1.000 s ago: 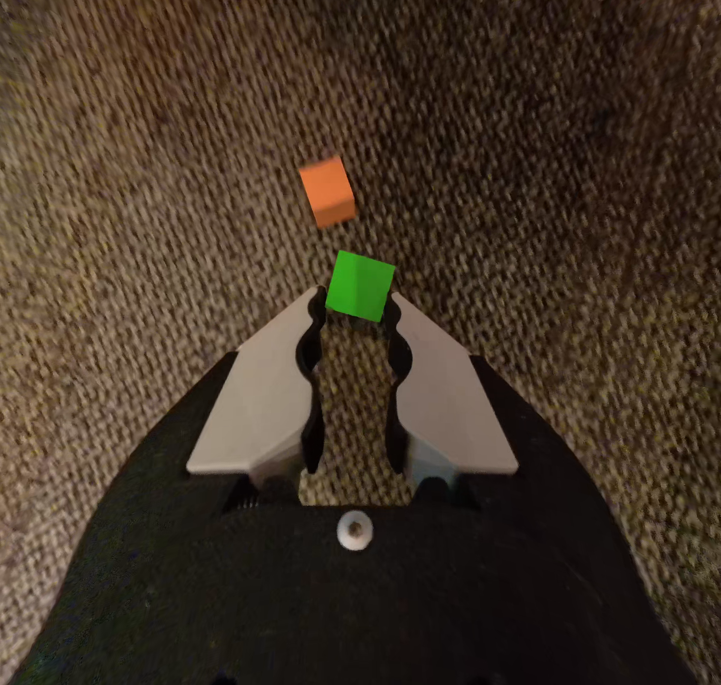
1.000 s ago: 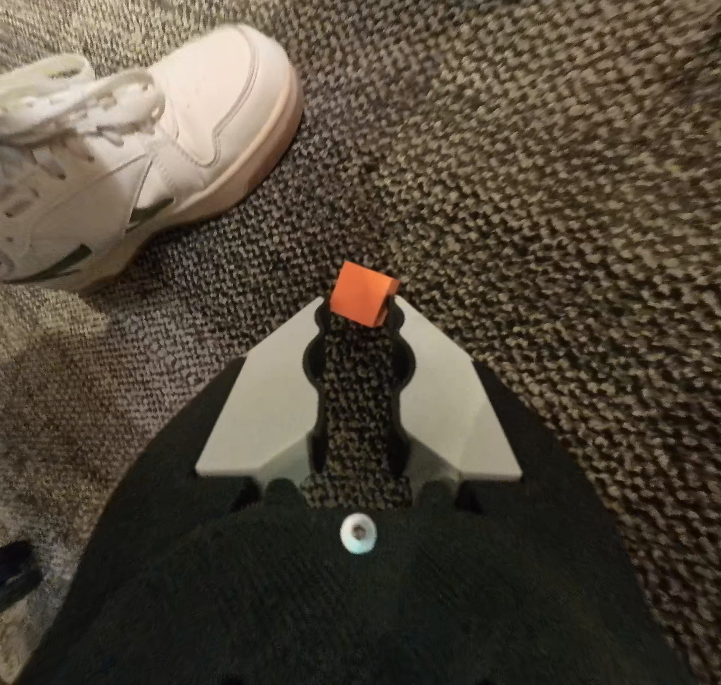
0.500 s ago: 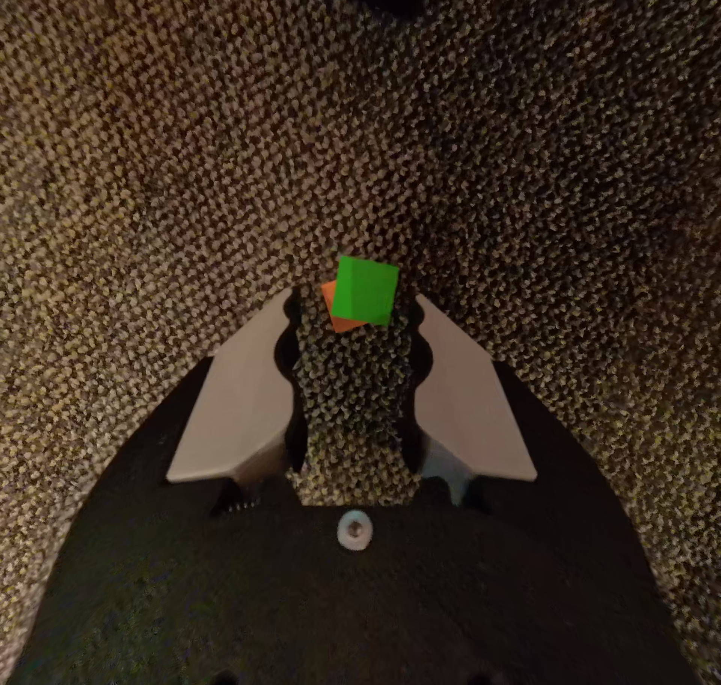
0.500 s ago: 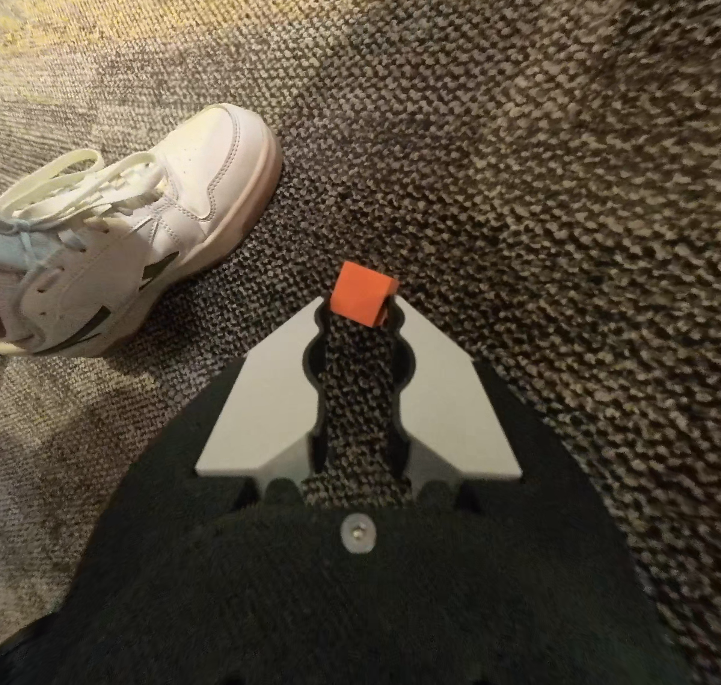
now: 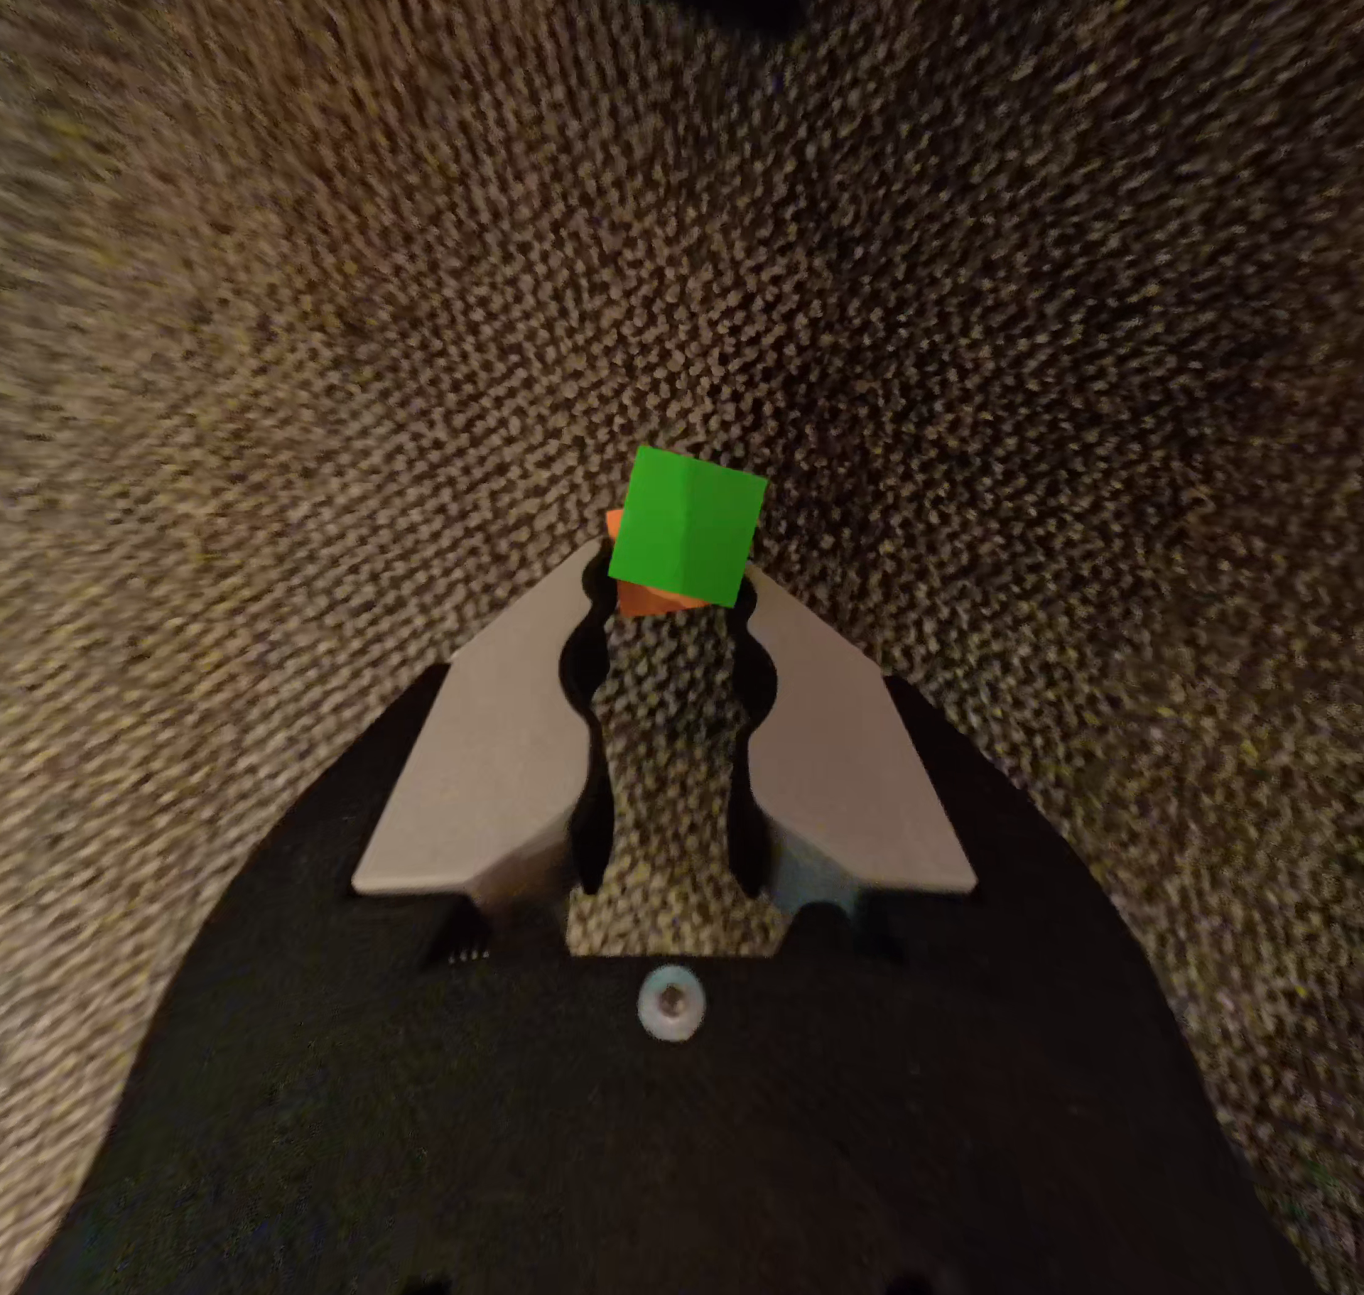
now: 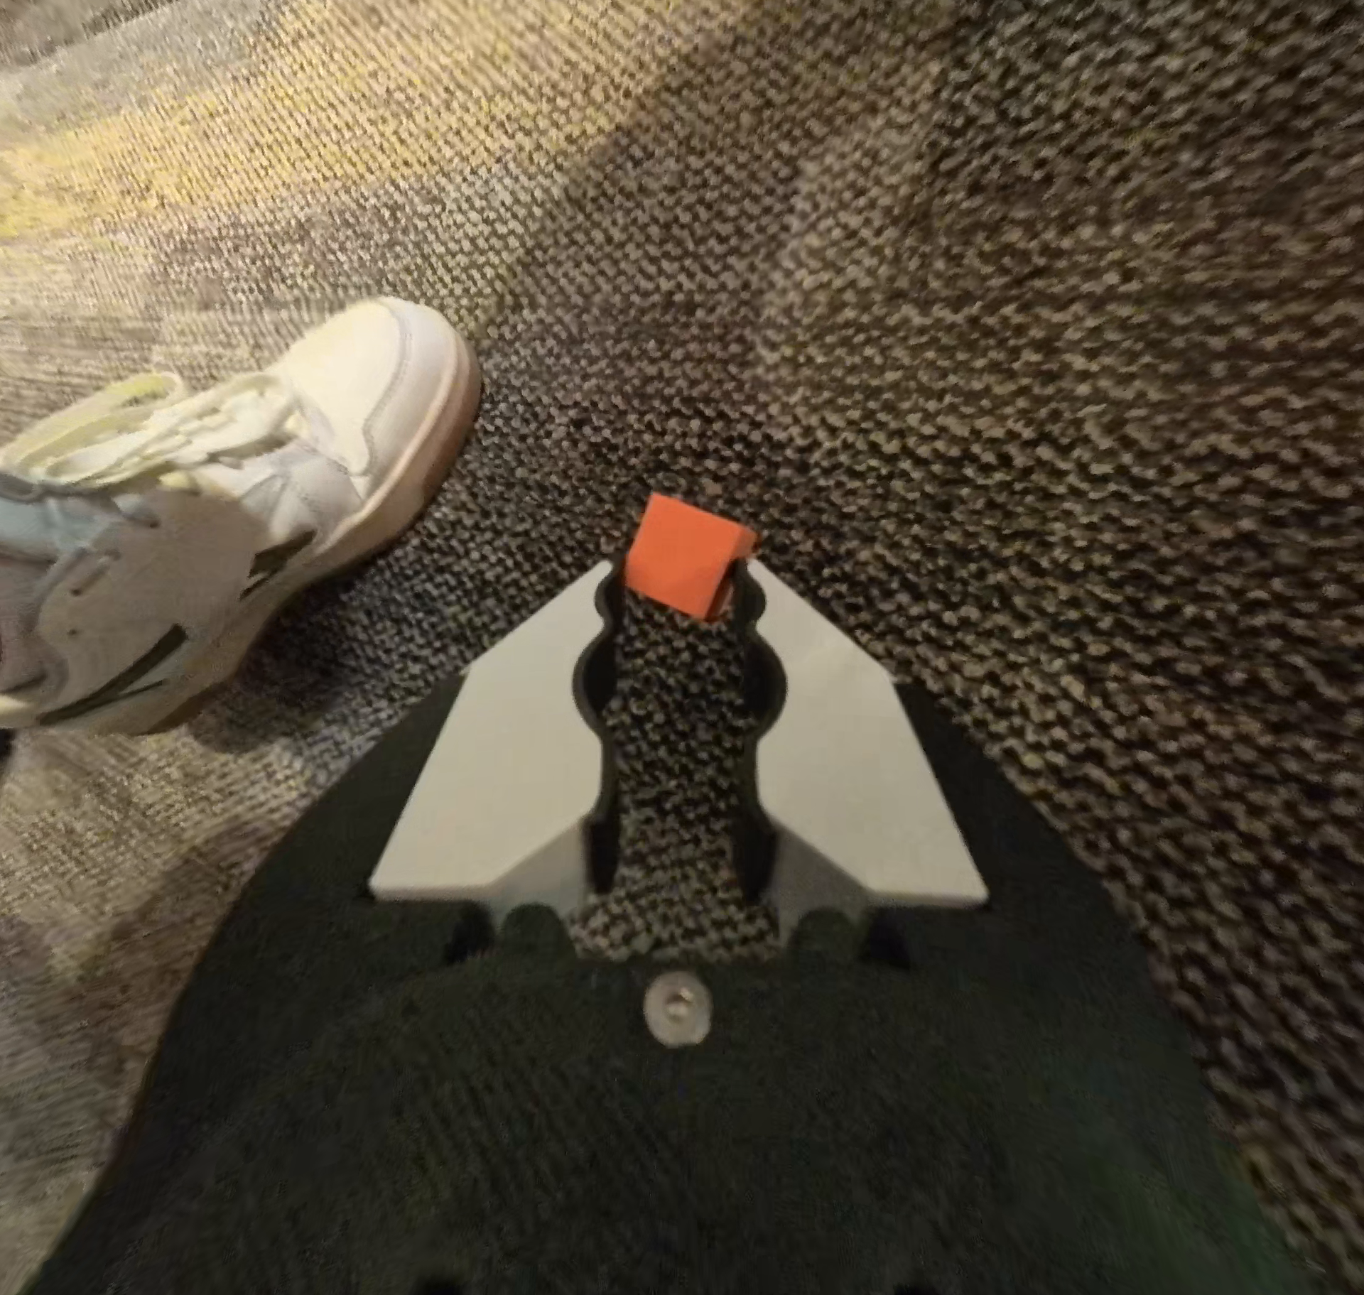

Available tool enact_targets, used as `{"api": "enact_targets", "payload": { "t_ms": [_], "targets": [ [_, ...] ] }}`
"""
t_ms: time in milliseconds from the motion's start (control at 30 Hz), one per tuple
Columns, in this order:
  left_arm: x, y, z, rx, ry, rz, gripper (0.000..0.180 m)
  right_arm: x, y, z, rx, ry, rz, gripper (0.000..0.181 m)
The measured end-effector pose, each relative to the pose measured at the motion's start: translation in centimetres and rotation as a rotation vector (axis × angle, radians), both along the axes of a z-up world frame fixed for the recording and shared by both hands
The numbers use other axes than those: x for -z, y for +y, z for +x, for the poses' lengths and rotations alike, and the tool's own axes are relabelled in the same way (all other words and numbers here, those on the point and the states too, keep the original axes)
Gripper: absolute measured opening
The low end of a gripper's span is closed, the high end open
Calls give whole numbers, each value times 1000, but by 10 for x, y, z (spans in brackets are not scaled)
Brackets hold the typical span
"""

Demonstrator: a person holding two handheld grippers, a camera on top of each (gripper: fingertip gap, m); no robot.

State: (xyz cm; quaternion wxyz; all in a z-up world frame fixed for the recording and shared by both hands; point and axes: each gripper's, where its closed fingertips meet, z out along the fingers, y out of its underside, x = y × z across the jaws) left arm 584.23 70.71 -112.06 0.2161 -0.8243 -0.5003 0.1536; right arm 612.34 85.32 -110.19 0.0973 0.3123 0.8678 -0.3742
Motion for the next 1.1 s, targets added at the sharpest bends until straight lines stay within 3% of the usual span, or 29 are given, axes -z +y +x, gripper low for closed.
{"api": "enact_targets", "payload": {
  "t_ms": [200,367,567,667,833,967,1100],
  "targets": [
    [-96,-19,63,-44,39,15,26,-92,2,-8,96,94,-7,27],
    [-169,-36,132,-118,-40,49,26,-186,-10,-31,168,239,-57,28],
    [-241,-54,204,-80,-109,21,26,-328,-39,-68,158,425,-221,28],
    [-301,-51,226,-71,-95,5,26,-402,-41,-52,98,505,-228,28],
    [-454,-14,258,83,-19,-116,26,-576,-14,43,45,375,-288,28],
    [-603,48,291,125,-33,-84,26,-729,69,111,81,296,-202,28],
    [-720,109,313,138,-54,-62,26,-814,192,143,225,289,-75,28]
  ]
}}
